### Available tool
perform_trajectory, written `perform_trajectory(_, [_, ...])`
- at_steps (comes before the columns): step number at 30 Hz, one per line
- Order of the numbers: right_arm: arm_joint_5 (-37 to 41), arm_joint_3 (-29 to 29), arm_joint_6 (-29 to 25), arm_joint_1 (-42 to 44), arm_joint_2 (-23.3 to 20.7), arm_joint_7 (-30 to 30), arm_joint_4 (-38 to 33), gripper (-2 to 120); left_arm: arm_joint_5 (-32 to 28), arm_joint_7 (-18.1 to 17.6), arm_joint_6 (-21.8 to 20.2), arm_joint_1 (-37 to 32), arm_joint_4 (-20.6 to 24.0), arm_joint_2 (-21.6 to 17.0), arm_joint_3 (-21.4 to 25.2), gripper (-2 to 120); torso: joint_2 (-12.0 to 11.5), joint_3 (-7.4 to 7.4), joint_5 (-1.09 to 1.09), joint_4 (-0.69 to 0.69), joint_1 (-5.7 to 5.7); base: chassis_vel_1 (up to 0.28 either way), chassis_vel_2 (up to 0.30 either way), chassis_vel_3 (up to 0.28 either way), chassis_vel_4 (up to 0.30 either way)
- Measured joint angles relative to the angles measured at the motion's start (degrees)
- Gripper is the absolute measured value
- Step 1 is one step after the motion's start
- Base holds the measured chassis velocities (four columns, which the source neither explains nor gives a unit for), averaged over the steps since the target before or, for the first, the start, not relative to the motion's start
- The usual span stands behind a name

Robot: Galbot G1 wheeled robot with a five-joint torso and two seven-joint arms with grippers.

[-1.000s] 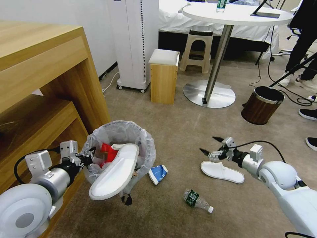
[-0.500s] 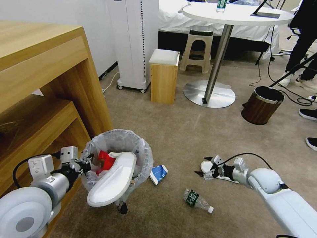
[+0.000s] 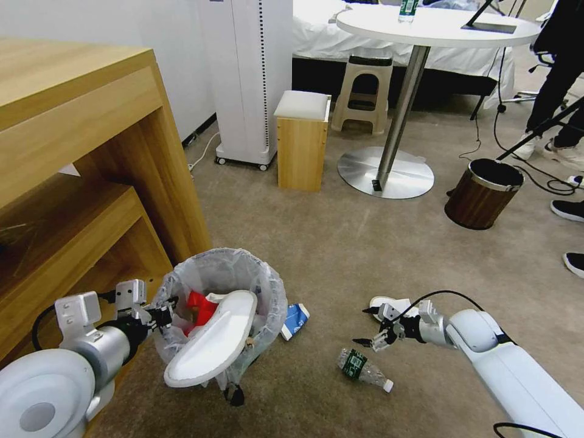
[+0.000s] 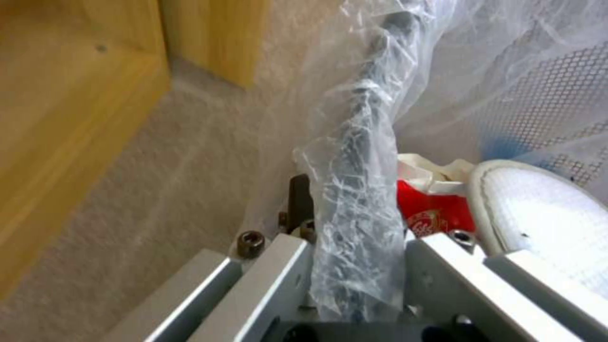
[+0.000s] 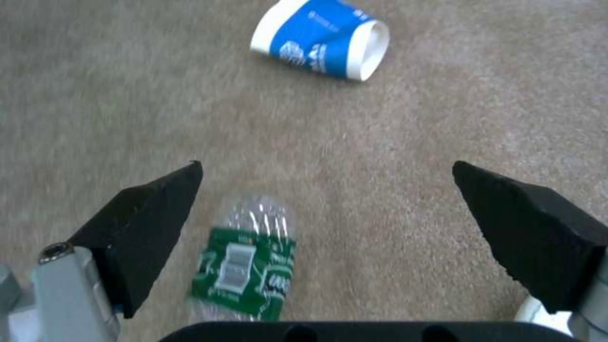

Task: Pick up the trash bin and place the garbage on the floor into it.

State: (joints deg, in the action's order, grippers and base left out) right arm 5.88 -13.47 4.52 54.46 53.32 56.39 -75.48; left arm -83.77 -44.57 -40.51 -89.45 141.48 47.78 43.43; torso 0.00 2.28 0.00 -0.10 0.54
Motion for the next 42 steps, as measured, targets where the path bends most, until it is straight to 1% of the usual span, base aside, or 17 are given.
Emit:
perform_trajectory(1, [0.0, 0.0, 0.0, 0.0, 0.0, 0.0, 0.0, 100, 0.0, 0.0, 0.0, 0.0, 0.0, 0.0, 0.0, 0, 0.0, 0.00, 0.00, 0.00, 0.00, 0.000, 0.000, 0.000, 0.000])
perform_trajectory(2, [-0.6, 0.0, -0.9, -0.5, 0.2, 1.5, 0.8, 100, -1.3, -0.3, 0.0, 0.1, 0.0, 0.2, 0.1, 0, 0.0, 0.00, 0.00, 0.00, 0.00, 0.000, 0.000, 0.000, 0.000])
perform_trajectory(4, [-3.6, -0.3, -3.8, -1.6, 0.8, 4.4, 2.9, 100, -5.3, -1.8, 0.0, 0.4, 0.4, 0.9, 0.4, 0, 0.0, 0.00, 0.00, 0.00, 0.00, 0.000, 0.000, 0.000, 0.000])
perform_trajectory(5, [-3.6, -0.3, -3.8, -1.6, 0.8, 4.4, 2.9, 100, -5.3, -1.8, 0.0, 0.4, 0.4, 0.9, 0.4, 0, 0.0, 0.00, 0.00, 0.00, 0.00, 0.000, 0.000, 0.000, 0.000])
perform_trajectory(7, [-6.1, -0.4, -5.4, -2.4, 1.5, 5.6, 5.0, 100, -8.3, -3.0, 0.1, 0.7, 0.7, 2.0, 0.6, 0, 0.0, 0.00, 0.00, -0.01, 0.00, 0.000, 0.000, 0.000, 0.000])
perform_trajectory(11, [-8.9, -0.6, -6.7, -3.3, 2.5, 6.5, 7.2, 100, -9.6, -3.5, 0.1, 0.6, 0.7, 2.9, 0.8, 0, 0.0, 0.00, 0.00, 0.00, 0.00, 0.000, 0.000, 0.000, 0.000])
perform_trajectory(14, [-12.7, -0.5, -7.8, -4.2, 3.5, 7.1, 9.5, 100, -9.6, -3.5, 0.3, 0.5, 0.7, 3.2, 1.0, 0, 0.0, 0.00, 0.00, 0.00, 0.00, 0.000, 0.000, 0.000, 0.000])
perform_trajectory(20, [-15.3, 0.2, -8.1, -5.0, 4.3, 7.1, 11.9, 100, -9.8, -3.5, 0.5, 0.8, 0.7, 3.0, 2.0, 0, 0.0, 0.00, 0.00, 0.00, 0.00, 0.000, 0.000, 0.000, 0.000])
perform_trajectory(24, [-14.2, 1.5, -6.2, -5.0, 4.6, 6.4, 13.1, 100, -9.9, -3.5, 0.5, 0.8, 0.5, 2.6, 2.8, 0, 0.0, 0.00, 0.00, 0.00, 0.00, 0.000, 0.000, 0.000, 0.000])
perform_trajectory(27, [-11.6, 2.9, -3.7, -4.8, 4.5, 5.5, 13.7, 100, -9.7, -3.5, 0.5, 0.7, 0.1, 2.3, 3.4, 0, 0.0, 0.00, 0.00, 0.00, 0.00, 0.000, 0.000, 0.000, 0.000])
perform_trajectory(35, [-8.4, 5.2, -1.0, -4.4, 3.5, 5.3, 13.7, 100, -9.2, -3.3, 0.6, 1.1, -0.6, 2.0, 3.5, 0, 0.0, 0.00, -0.01, -0.01, 0.00, 0.000, 0.000, 0.000, 0.000])
perform_trajectory(38, [-4.8, 6.6, 0.8, -4.1, 3.3, 5.2, 14.0, 100, -9.0, -3.1, 0.7, 1.3, -0.7, 1.9, 3.5, 0, 0.0, 0.00, 0.00, 0.00, 0.00, 0.000, 0.000, 0.000, 0.000])
perform_trajectory(42, [-3.7, 7.4, 2.1, -3.3, 2.9, 4.4, 13.3, 100, -9.0, -3.0, 0.8, 1.4, -1.0, 1.6, 3.8, 0, 0.0, 0.00, -0.01, 0.00, 0.00, 0.000, 0.000, 0.000, 0.000])
